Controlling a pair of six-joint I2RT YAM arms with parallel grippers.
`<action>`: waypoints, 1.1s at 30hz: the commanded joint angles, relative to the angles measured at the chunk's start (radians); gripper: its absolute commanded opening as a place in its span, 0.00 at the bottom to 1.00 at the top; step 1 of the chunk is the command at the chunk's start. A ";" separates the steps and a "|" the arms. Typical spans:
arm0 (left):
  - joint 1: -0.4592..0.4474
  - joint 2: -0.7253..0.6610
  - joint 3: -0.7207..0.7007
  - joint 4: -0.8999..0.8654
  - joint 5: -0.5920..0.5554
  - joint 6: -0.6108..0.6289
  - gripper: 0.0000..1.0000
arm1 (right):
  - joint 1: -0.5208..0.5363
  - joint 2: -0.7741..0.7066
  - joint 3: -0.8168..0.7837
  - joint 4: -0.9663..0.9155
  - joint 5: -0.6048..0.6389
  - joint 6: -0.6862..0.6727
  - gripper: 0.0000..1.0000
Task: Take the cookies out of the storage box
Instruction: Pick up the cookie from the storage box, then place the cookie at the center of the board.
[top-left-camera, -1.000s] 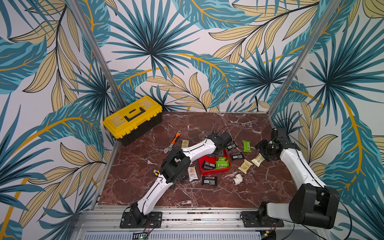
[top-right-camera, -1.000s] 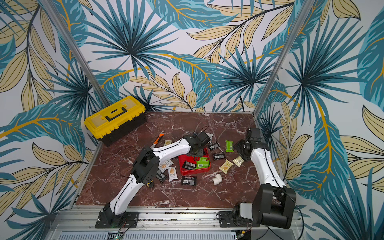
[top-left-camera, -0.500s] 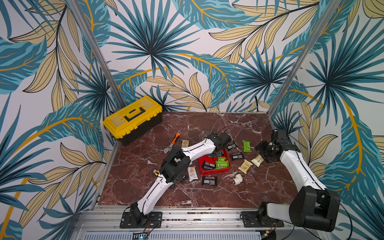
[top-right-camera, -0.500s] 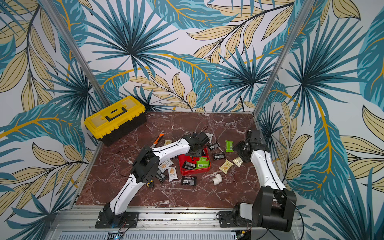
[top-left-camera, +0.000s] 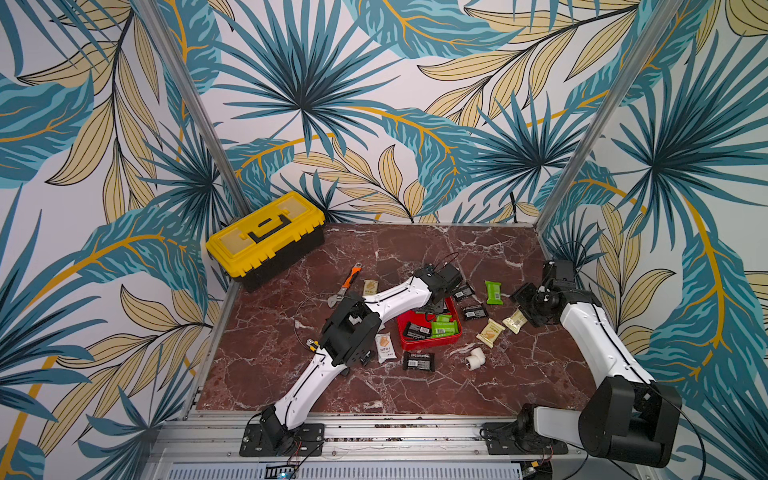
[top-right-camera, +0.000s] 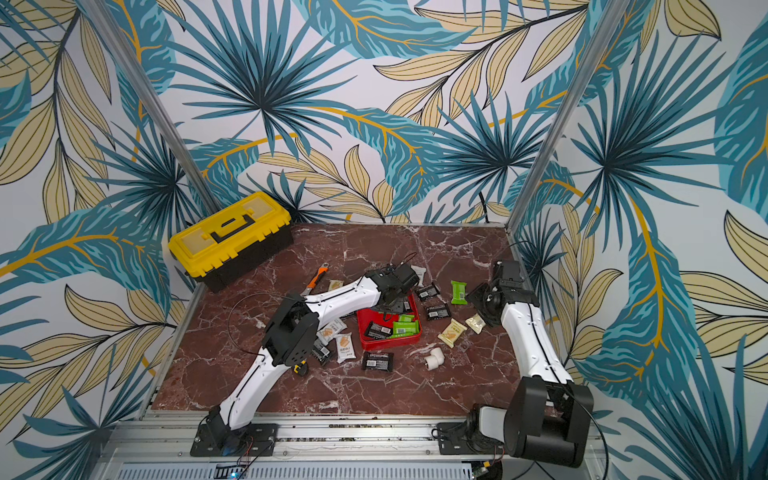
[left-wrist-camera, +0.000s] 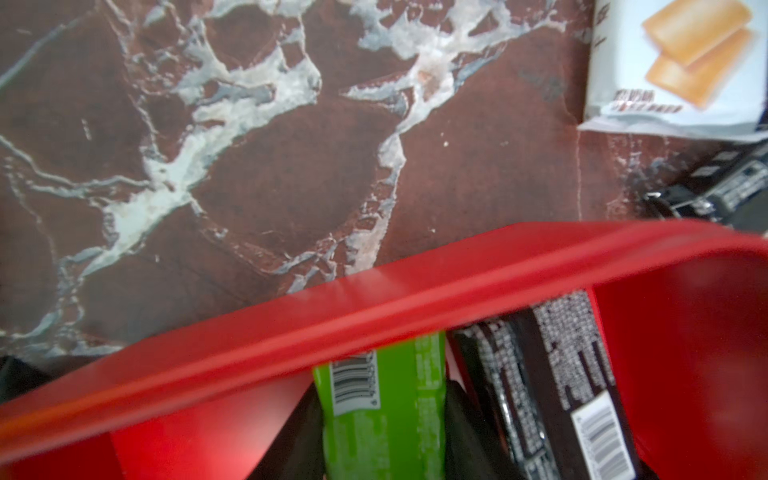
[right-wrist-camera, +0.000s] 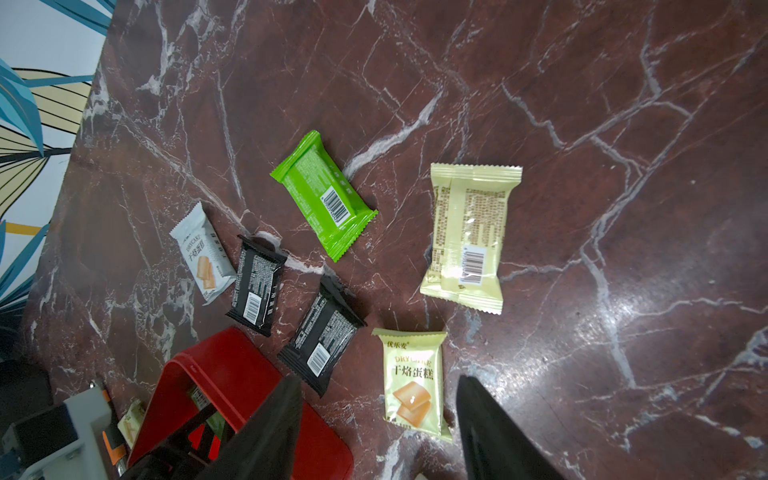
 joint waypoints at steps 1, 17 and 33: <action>0.000 -0.008 0.015 0.005 -0.007 0.014 0.45 | 0.009 -0.018 -0.021 -0.019 -0.012 0.010 0.64; -0.014 -0.361 -0.264 0.081 -0.015 -0.013 0.44 | 0.158 -0.009 0.020 -0.075 0.014 -0.009 0.64; 0.229 -0.338 -0.231 0.115 0.044 0.183 0.44 | 0.461 0.088 0.175 -0.144 0.097 -0.054 0.63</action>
